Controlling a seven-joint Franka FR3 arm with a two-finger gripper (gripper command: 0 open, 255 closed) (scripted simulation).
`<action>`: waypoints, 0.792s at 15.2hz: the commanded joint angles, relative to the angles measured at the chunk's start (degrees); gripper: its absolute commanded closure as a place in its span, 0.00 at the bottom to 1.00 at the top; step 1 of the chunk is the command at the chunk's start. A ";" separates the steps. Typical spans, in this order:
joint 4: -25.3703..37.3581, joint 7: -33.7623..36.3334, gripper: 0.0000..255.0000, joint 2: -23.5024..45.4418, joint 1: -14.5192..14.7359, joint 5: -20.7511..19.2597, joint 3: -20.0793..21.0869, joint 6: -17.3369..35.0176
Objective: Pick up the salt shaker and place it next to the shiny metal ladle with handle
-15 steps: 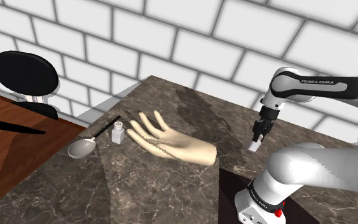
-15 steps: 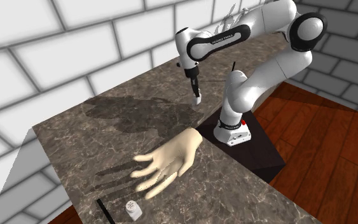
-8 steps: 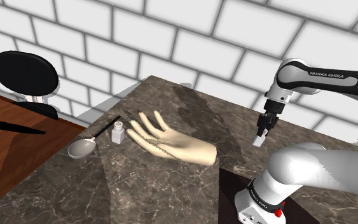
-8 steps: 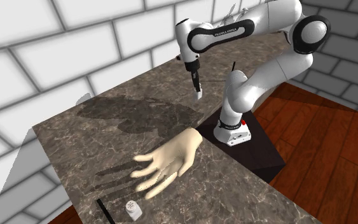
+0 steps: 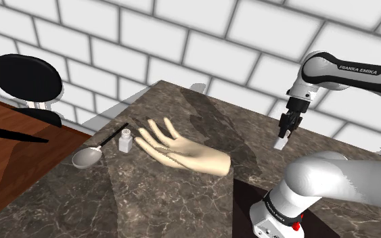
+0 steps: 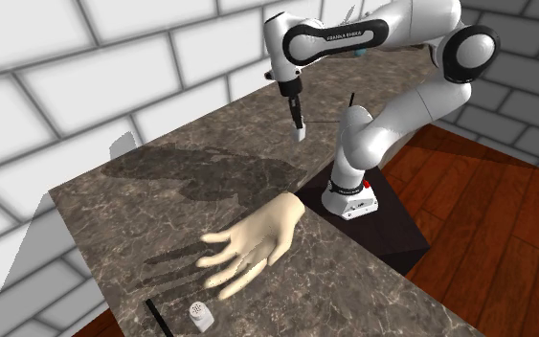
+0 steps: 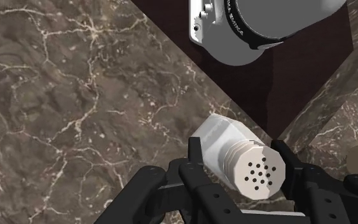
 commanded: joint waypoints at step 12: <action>7.76 2.90 1.00 1.40 2.17 4.85 4.44 -6.49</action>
